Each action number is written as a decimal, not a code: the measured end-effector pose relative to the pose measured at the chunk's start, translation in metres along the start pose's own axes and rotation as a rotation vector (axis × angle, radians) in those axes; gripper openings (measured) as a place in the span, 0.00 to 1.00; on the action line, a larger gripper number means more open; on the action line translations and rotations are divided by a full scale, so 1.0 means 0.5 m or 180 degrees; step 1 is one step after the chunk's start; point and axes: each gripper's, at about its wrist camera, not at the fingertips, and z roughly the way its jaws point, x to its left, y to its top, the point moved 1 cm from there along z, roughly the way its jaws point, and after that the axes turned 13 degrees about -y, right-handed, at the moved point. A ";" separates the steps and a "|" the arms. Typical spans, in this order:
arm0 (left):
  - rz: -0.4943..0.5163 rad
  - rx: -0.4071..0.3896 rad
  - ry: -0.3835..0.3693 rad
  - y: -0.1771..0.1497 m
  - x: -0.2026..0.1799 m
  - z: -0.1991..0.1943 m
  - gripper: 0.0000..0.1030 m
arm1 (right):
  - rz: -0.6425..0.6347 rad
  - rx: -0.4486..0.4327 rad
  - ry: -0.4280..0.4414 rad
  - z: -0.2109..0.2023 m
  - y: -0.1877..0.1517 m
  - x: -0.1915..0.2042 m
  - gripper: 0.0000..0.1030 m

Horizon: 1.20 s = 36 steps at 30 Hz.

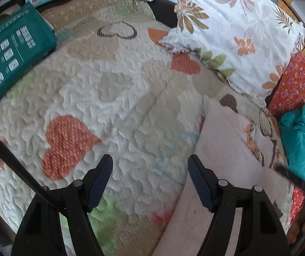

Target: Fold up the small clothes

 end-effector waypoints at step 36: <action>0.0515 0.0218 -0.0001 -0.062 -0.090 0.045 0.70 | 0.0929 -0.0004 -0.0458 0.017 -0.155 -0.304 0.63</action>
